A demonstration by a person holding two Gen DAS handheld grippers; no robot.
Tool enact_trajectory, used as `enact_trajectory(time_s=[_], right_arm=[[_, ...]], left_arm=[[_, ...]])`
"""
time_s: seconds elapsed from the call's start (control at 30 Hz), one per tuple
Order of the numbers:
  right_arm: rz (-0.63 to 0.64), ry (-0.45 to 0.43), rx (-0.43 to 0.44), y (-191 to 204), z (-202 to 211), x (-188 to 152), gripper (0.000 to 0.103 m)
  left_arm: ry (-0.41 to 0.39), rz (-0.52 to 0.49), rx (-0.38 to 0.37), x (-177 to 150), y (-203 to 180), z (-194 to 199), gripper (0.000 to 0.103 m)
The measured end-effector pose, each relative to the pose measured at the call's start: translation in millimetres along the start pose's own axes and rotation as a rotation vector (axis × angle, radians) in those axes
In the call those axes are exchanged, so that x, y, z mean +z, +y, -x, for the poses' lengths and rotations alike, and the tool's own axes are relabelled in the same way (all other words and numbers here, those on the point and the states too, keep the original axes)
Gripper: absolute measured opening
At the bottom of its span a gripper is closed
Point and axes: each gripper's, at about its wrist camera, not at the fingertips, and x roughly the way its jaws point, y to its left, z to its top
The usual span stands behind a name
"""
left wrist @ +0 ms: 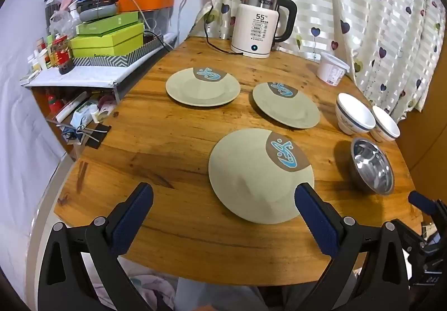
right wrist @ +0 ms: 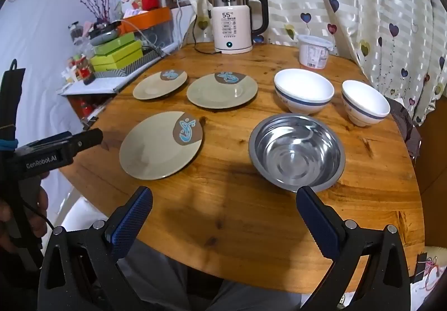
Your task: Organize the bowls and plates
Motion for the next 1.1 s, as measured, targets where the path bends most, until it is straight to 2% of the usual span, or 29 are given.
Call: enact_trajectory(time_s=[0.07,0.1,0.33,0.93,1.1], right_arm=[[-0.008,-0.008,0.016,-1.6,-0.6,-0.1,0.103],[-0.007,-0.007,0.017,-2.0,-0.9,-0.1,0.103],[-0.007,0.006,0.037,-9.5,-4.8,7.4,0.103],[-0.008,0.016,0.048,-12.6,-14.7,15.1,0.103],[-0.007,0.020,0.050,-13.1,-16.6,14.4,0.103]], left_arm=[[-0.007,0.003,0.005,-0.1,0.7,2.7,0.102],[0.026,-0.011,0.008,2.0,-1.5,-0.7,0.102],[0.050,-0.014,0.026,3.9,-13.5,-13.6,0.102],[0.093,0.024,-0.032,5.2,1.6,-25.0,0.102],[0.120,0.033,-0.020,4.8,3.5,-28.7,0.102]])
